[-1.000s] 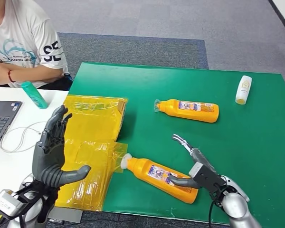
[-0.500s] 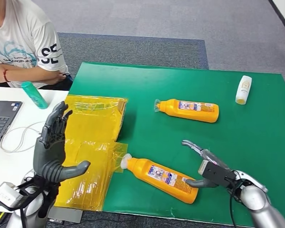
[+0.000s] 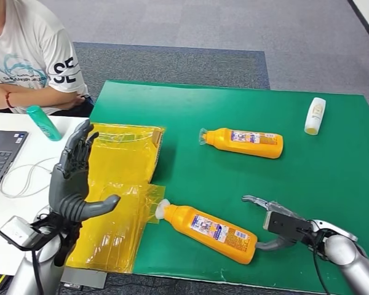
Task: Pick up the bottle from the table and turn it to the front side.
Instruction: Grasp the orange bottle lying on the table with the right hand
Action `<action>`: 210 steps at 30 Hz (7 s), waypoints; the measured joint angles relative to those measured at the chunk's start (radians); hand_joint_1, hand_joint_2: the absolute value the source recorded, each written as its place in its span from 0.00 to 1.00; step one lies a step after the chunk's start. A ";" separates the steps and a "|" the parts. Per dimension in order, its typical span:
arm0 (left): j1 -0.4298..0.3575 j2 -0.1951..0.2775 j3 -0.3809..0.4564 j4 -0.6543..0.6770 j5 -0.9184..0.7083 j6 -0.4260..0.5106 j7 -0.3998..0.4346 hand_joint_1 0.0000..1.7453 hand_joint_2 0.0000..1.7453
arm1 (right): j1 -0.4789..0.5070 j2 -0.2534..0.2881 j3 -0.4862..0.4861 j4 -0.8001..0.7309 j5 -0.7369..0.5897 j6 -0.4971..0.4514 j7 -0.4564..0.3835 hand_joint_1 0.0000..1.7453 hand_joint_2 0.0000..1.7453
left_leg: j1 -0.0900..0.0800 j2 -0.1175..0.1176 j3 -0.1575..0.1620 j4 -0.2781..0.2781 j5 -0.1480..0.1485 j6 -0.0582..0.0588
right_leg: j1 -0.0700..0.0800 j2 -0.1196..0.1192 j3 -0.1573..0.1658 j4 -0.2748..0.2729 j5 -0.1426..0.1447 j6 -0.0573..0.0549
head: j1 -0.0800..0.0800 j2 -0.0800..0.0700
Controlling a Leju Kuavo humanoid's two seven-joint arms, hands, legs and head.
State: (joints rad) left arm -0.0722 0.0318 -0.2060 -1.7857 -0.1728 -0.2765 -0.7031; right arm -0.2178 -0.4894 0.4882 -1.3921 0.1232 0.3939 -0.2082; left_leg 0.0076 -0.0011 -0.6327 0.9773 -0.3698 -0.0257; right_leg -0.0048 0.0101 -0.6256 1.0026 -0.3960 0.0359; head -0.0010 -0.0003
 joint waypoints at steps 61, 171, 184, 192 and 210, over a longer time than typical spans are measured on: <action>-0.106 -0.060 0.002 0.283 -0.045 0.012 0.042 0.00 1.00 | 0.031 -0.071 0.209 0.005 -0.045 -0.075 -0.028 0.00 1.00 | 0.000 0.000 0.001 0.000 0.000 0.000 | 0.000 0.000 0.001 0.000 0.000 0.000 | 0.000 0.000; 0.114 -0.066 0.145 0.084 -0.098 0.010 0.018 0.00 1.00 | 0.042 0.172 0.286 -0.120 0.670 -0.233 0.213 1.00 1.00 | 0.000 0.000 0.002 0.000 0.000 0.000 | 0.001 0.000 0.002 0.000 0.001 -0.001 | 0.000 0.000; 0.113 -0.064 0.146 0.083 -0.101 0.002 0.018 0.00 1.00 | 0.043 0.197 0.245 -0.098 0.596 -0.243 0.193 1.00 1.00 | 0.000 0.000 0.002 0.000 0.000 0.000 | 0.001 0.000 0.001 0.000 0.000 -0.001 | 0.000 0.000; 0.114 -0.064 0.146 0.083 -0.105 0.004 0.018 0.00 1.00 | 0.069 0.221 0.152 -0.077 0.511 -0.260 0.171 1.00 1.00 | 0.000 0.000 0.002 0.000 0.000 0.000 | 0.001 0.000 0.002 0.000 0.001 -0.001 | 0.000 0.000; 0.105 -0.062 0.102 0.092 -0.099 -0.004 0.030 0.00 1.00 | 0.144 0.322 -0.089 0.020 0.063 -0.151 -0.028 1.00 1.00 | 0.000 0.000 0.000 0.000 0.000 -0.001 | 0.000 0.000 -0.001 0.000 -0.001 -0.001 | 0.000 0.000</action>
State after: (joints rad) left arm 0.0325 -0.0303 -0.1040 -1.6932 -0.2722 -0.2809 -0.6729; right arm -0.0736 -0.1676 0.3987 -1.3725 0.1858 0.2424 -0.2365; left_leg 0.0077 -0.0012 -0.6331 0.9772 -0.3701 -0.0262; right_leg -0.0045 0.0103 -0.6263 1.0027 -0.3973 0.0353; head -0.0010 -0.0003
